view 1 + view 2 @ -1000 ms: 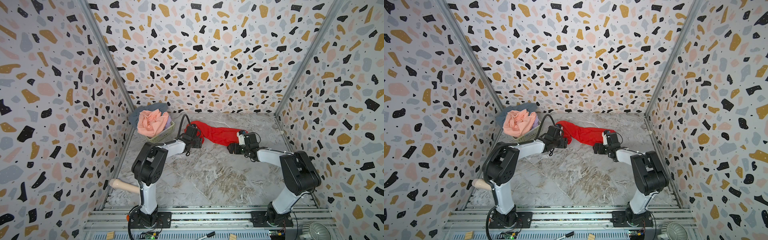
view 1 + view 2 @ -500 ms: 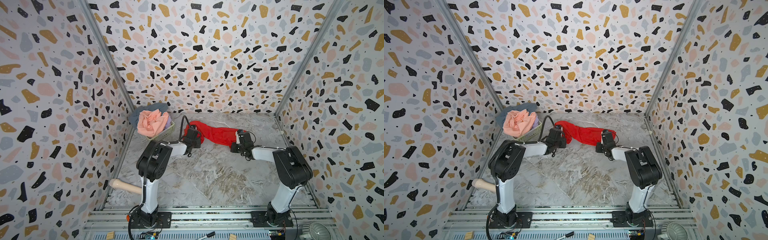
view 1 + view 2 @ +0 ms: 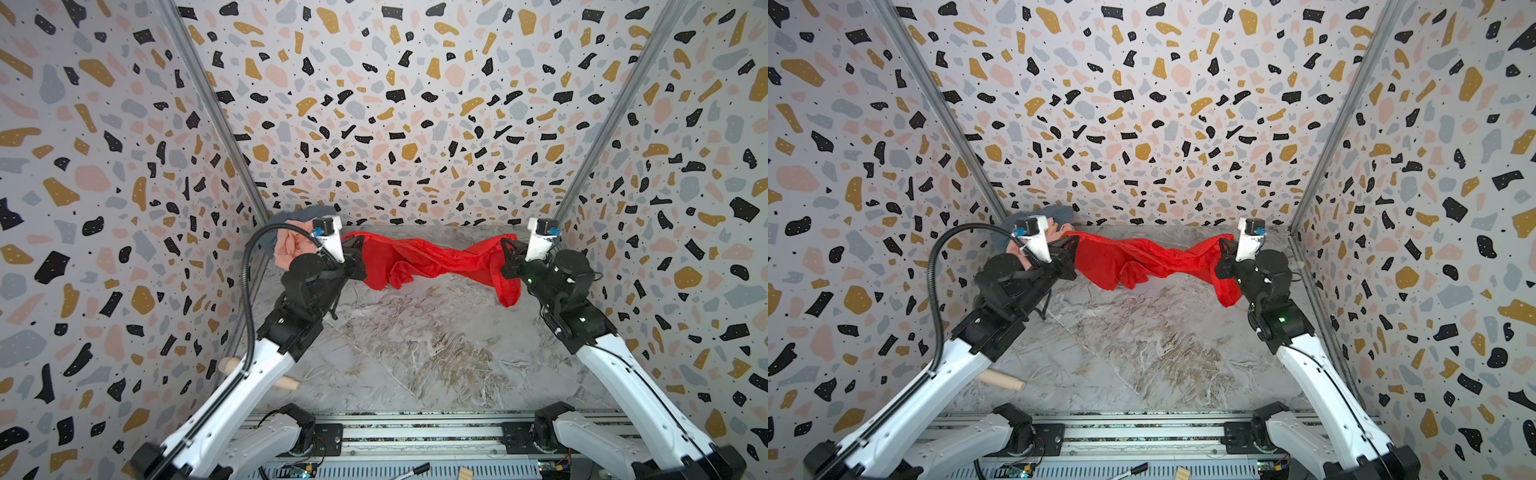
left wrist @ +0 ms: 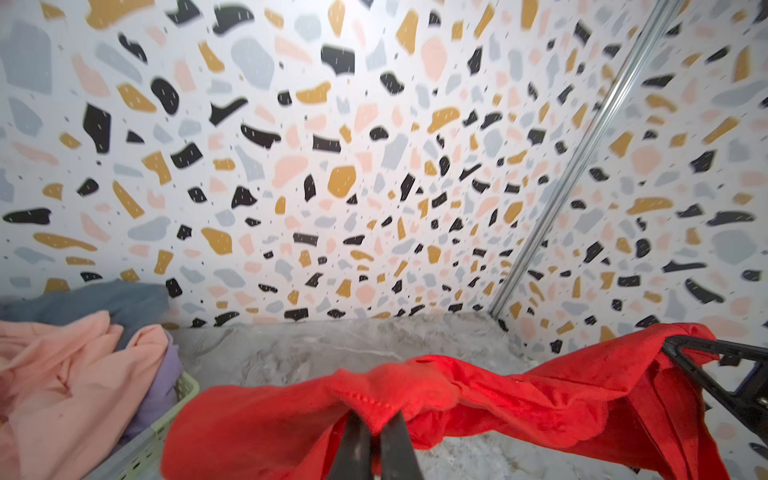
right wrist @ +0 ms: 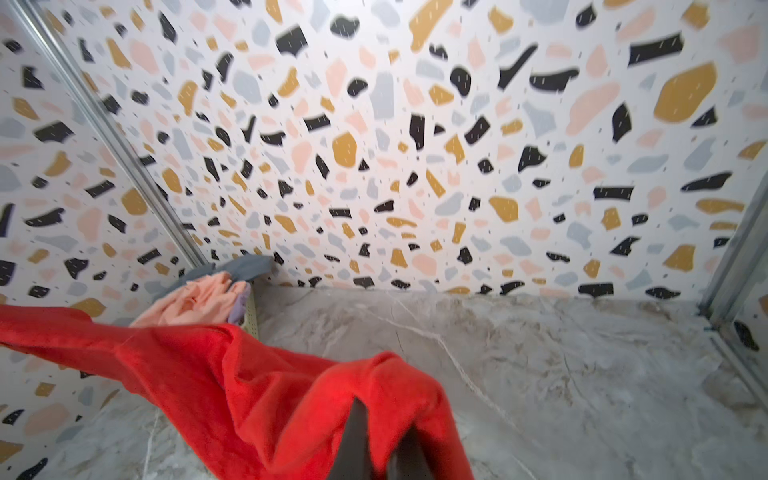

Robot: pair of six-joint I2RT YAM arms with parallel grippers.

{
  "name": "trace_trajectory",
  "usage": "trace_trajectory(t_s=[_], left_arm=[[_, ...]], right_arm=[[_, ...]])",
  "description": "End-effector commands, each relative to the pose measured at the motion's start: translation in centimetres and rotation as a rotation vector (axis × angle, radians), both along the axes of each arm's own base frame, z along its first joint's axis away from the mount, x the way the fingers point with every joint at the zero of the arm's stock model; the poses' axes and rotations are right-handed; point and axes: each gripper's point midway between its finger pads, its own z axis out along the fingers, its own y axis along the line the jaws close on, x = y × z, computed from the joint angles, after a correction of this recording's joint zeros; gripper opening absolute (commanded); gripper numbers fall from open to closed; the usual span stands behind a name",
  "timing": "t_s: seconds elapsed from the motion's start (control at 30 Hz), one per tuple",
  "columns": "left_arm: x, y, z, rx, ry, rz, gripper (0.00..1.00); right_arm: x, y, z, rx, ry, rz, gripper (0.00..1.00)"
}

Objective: Fold and stack the t-shirts
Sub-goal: 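Grasp the shirt edges with both grippers and lift it up high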

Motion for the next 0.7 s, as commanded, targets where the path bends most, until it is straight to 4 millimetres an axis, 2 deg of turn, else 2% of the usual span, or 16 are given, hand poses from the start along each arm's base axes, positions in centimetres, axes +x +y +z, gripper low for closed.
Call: trace_trajectory(t_s=[0.0,0.1,0.17,0.23,0.37,0.53,0.6,0.67], left_arm=[[0.2,-1.2,-4.1,0.059,0.118,-0.054,0.0],[0.0,-1.2,-5.0,0.059,0.144,-0.058,0.0],[-0.6,-0.9,-4.1,0.054,0.126,-0.058,0.0],[-1.8,-0.2,-2.0,0.041,0.075,-0.055,0.0],[-4.0,1.9,3.3,0.043,-0.039,-0.008,0.0],[-7.3,5.1,13.0,-0.001,-0.283,0.087,0.0],[-8.3,5.5,16.2,-0.014,-0.36,0.09,0.0],[-9.3,5.5,18.5,-0.022,-0.411,0.07,0.0]], right_arm=[[-0.4,0.2,-1.0,-0.039,0.049,0.022,0.0],[-0.7,0.5,-0.7,-0.029,0.052,0.044,0.0],[-1.4,0.7,0.4,-0.027,0.036,0.067,0.0],[-2.5,0.6,2.2,-0.019,-0.002,0.083,0.0],[-5.7,0.0,6.6,0.016,-0.102,0.112,0.0],[-9.4,0.2,11.4,0.034,-0.216,0.194,0.0],[-10.9,0.8,13.0,0.046,-0.249,0.255,0.0],[-12.5,1.3,14.1,0.059,-0.273,0.32,0.0]])
